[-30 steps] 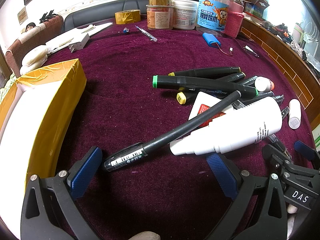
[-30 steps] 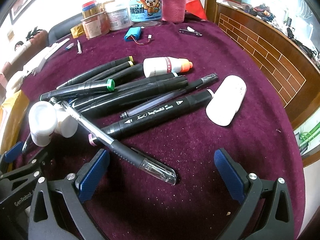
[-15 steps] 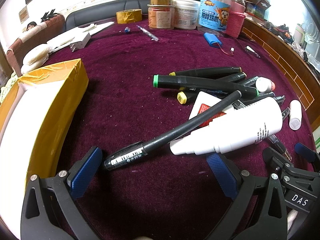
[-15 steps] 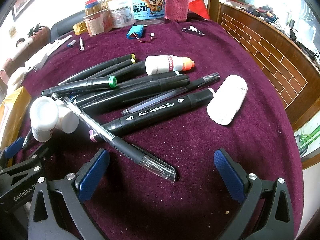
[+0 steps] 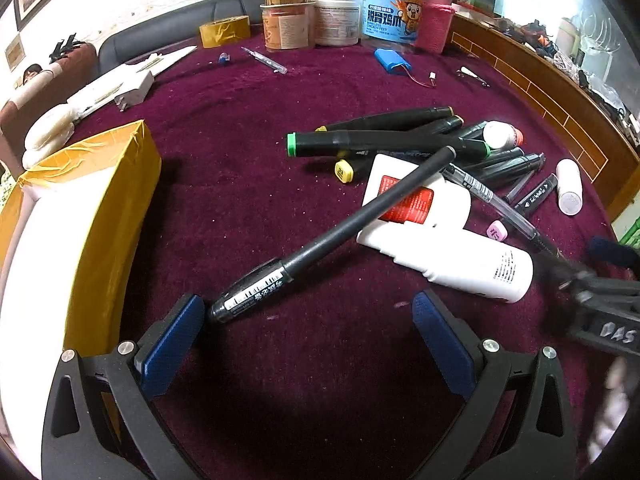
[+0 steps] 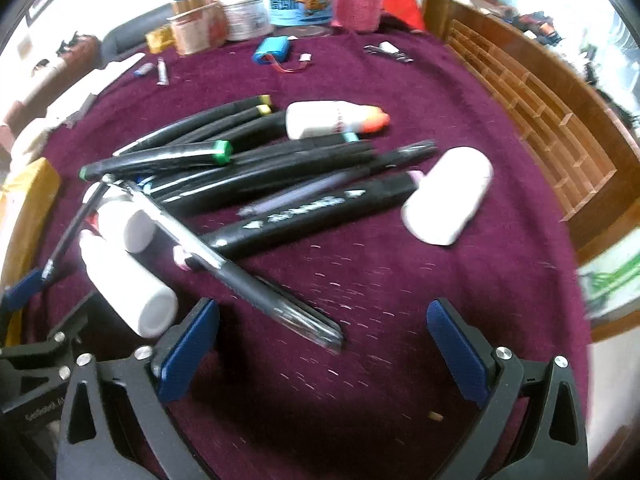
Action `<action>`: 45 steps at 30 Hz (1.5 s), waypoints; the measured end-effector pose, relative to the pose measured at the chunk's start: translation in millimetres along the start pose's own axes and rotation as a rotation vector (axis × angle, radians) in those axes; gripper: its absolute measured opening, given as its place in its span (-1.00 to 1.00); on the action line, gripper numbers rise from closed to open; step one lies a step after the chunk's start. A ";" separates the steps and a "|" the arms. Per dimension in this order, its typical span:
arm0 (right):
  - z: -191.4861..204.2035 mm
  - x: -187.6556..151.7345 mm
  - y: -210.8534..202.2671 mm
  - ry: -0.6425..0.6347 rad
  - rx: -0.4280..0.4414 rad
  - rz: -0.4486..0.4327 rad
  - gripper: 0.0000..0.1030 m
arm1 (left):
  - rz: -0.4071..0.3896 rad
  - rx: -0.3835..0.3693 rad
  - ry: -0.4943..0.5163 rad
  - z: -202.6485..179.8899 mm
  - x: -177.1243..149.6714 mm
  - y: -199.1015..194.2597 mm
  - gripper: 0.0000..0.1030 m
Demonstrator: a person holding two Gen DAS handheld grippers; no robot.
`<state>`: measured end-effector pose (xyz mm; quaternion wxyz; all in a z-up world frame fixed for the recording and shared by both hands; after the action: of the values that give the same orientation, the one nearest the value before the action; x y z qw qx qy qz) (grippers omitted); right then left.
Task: Organize rigid objects
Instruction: 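Grasp the black pen with the left gripper while the right gripper grasps the white spray bottle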
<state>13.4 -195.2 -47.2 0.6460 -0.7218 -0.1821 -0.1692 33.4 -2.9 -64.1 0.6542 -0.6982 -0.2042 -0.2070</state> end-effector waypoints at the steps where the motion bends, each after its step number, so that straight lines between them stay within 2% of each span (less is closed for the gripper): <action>1: -3.2 1.1 -9.3 -0.006 -0.026 -0.030 0.74 | 0.000 -0.001 -0.001 0.2 0.5 0.3 1.00; 3: -10.7 6.3 -41.6 -0.002 -0.056 -0.140 0.72 | 0.001 -0.004 -0.004 0.8 1.5 1.6 1.00; 6: -30.8 17.6 -99.5 0.072 -0.086 -0.398 0.76 | 0.001 -0.001 -0.010 1.1 0.8 1.3 1.00; 8: -44.0 21.9 -114.5 0.131 -0.060 -0.528 0.85 | 0.003 0.001 -0.007 1.0 0.4 1.2 1.00; 9: -48.4 25.4 -111.0 0.145 -0.056 -0.529 0.85 | 0.011 -0.001 0.008 0.0 0.0 1.1 1.00; 12: -65.6 33.5 -73.4 0.229 -0.094 -0.428 0.79 | 0.066 -0.061 0.026 0.1 -3.6 -2.8 1.00; 15: -70.0 39.1 -41.7 0.243 -0.094 -0.403 0.65 | 0.087 -0.196 -0.062 10.2 -5.8 -18.5 0.93; 18: -70.6 34.5 -25.8 0.275 -0.030 -0.395 0.61 | 0.096 -0.247 -0.104 15.5 -5.6 -26.8 0.91; 20: -70.0 28.7 -24.1 0.278 0.001 -0.386 0.61 | 0.103 -0.239 -0.122 13.1 -4.8 -28.5 0.91; 23: -70.5 22.7 -25.4 0.267 0.005 -0.393 0.61 | 0.015 -0.222 -0.101 4.2 10.9 -38.1 0.91; 26: -67.6 20.8 -20.6 0.257 0.029 -0.372 0.61 | -0.061 -0.130 0.031 -7.2 26.6 -38.4 0.91; 28: -67.6 21.2 -19.9 0.261 0.042 -0.373 0.61 | -0.082 -0.062 0.146 -16.2 26.9 -34.1 0.91; 30: -68.9 20.9 -17.9 0.270 0.055 -0.367 0.61 | -0.079 -0.037 0.215 -22.5 23.0 -28.2 0.89; 32: -70.8 20.7 -16.4 0.283 0.067 -0.362 0.61 | -0.059 -0.052 0.237 -23.9 16.6 -23.8 0.69; 33: -71.7 20.3 -15.4 0.290 0.073 -0.357 0.61 | -0.046 -0.069 0.240 -25.3 15.9 -20.9 0.32; 34: -72.6 20.0 -14.4 0.296 0.079 -0.353 0.61 | -0.015 -0.093 0.234 -26.3 14.4 -15.4 -0.19; 36: -74.2 19.9 -12.8 0.306 0.084 -0.347 0.61 | 0.038 -0.119 0.212 -25.0 11.4 -7.2 -0.62; 39: -74.0 20.2 -11.8 0.308 0.085 -0.344 0.61 | 0.041 -0.162 0.193 -23.5 8.3 -11.3 -0.74; 44: -72.1 20.0 -9.8 0.303 0.088 -0.334 0.61 | 0.052 -0.151 0.159 -21.1 12.3 -4.3 -0.71; 45: -71.8 20.2 -9.2 0.302 0.088 -0.331 0.61 | 0.040 -0.151 0.156 -22.6 13.7 -4.2 -0.65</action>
<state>26.0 -264.7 -21.8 0.6601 -0.6198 -0.2065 -0.3708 42.0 -25.0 -51.7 0.6179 -0.7310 -0.1223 -0.2624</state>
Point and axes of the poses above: each gripper's, at about its wrist camera, not at the fingertips, and y roughly the way its jaws point, z to its left, x to its top, the point moved 8 cm from there along y, roughly the way its jaws point, and after that the axes turned 7 degrees about -y, right-handed, at the moved point
